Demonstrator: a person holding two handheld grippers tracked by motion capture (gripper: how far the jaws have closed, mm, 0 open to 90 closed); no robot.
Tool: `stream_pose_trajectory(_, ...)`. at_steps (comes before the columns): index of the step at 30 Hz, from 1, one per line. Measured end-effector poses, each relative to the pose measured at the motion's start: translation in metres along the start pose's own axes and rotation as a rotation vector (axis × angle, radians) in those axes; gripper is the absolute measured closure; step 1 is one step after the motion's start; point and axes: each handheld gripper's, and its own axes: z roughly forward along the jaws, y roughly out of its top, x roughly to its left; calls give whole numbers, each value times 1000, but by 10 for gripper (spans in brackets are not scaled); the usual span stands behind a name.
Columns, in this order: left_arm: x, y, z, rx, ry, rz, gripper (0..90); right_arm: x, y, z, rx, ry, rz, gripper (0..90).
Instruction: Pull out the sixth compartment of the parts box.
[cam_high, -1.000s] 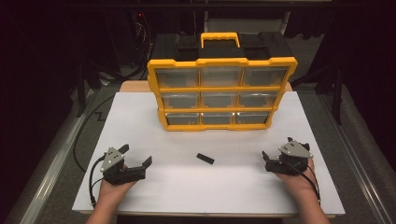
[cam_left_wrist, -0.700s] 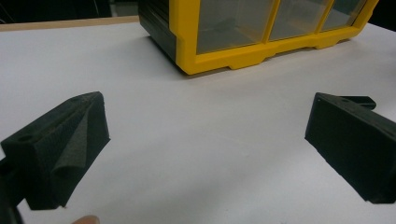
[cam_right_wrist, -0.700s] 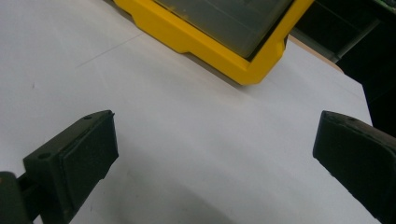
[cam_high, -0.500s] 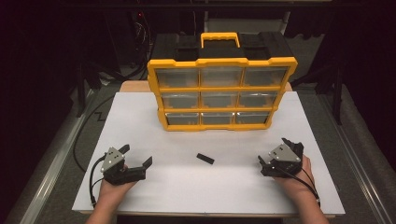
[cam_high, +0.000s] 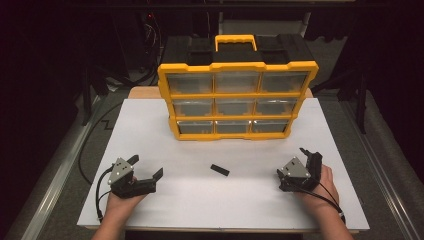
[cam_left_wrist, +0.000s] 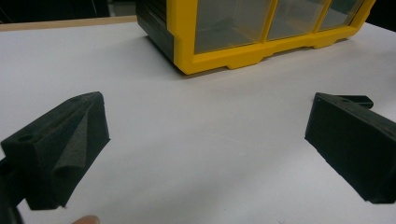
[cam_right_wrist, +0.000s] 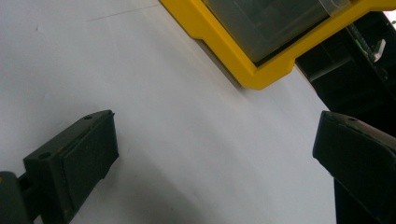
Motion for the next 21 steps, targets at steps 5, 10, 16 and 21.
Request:
stream_pose_trajectory(5,0,0,0,-1,-2,1,7,2,2,-1,12,-18,-49,7)
stream_pose_trajectory(10,0,0,0,-1,-4,1,7,6,5,-3,21,-35,-113,8)
stream_pose_trajectory(16,0,0,0,-2,-5,1,7,10,10,-5,31,-49,-178,8)
stream_pose_trajectory(21,0,0,0,-1,-7,2,7,14,13,-7,31,-69,-231,9)
